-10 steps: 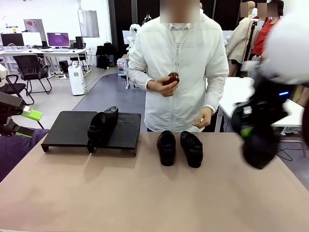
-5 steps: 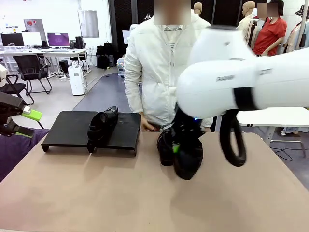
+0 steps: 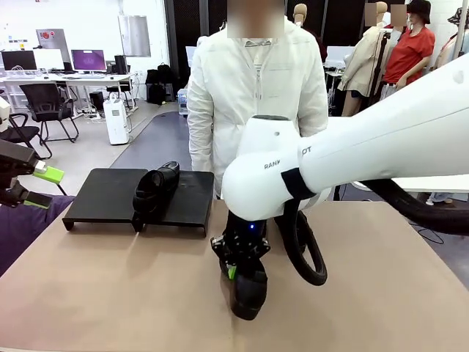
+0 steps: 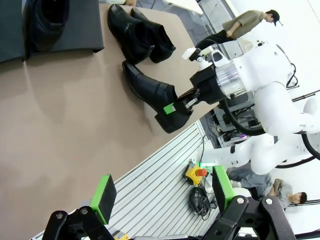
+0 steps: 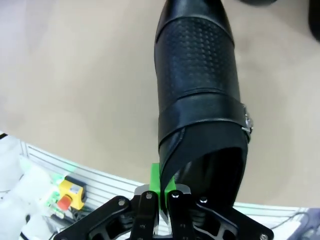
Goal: Organize the shoes by placing them on the stand.
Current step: Pick up one Shoe and place it in the middle of the table.
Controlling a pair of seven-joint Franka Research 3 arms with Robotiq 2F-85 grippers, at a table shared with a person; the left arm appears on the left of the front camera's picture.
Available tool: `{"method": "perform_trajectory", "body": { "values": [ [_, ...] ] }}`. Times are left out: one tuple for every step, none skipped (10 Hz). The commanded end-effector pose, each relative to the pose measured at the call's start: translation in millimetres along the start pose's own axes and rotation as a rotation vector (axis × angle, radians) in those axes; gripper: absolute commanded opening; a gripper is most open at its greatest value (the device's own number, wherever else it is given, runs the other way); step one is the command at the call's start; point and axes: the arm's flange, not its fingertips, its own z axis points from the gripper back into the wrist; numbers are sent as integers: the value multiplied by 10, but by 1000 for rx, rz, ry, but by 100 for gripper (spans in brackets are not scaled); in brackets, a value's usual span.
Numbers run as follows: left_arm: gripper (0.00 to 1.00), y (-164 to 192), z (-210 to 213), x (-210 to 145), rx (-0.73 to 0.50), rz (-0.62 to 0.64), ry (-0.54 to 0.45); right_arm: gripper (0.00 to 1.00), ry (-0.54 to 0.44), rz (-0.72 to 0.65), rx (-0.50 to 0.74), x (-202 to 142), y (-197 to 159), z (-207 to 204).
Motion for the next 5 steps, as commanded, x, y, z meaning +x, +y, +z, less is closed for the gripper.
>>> {"method": "perform_trajectory", "body": {
  "values": [
    [100,18,20,-8,-11,-18,0,0,-46,-57,-11,64,69,-38],
    [100,18,20,-8,-11,-18,0,0,-35,-55,-4,64,69,-100],
    [100,18,20,-8,-11,-18,0,0,-16,-64,13,69,59,-142],
    [100,18,20,-8,-11,-18,0,0,-12,-65,11,70,53,-162],
    [100,18,20,-8,-11,-18,0,0,-10,-62,12,68,51,-167]
  ]
}}
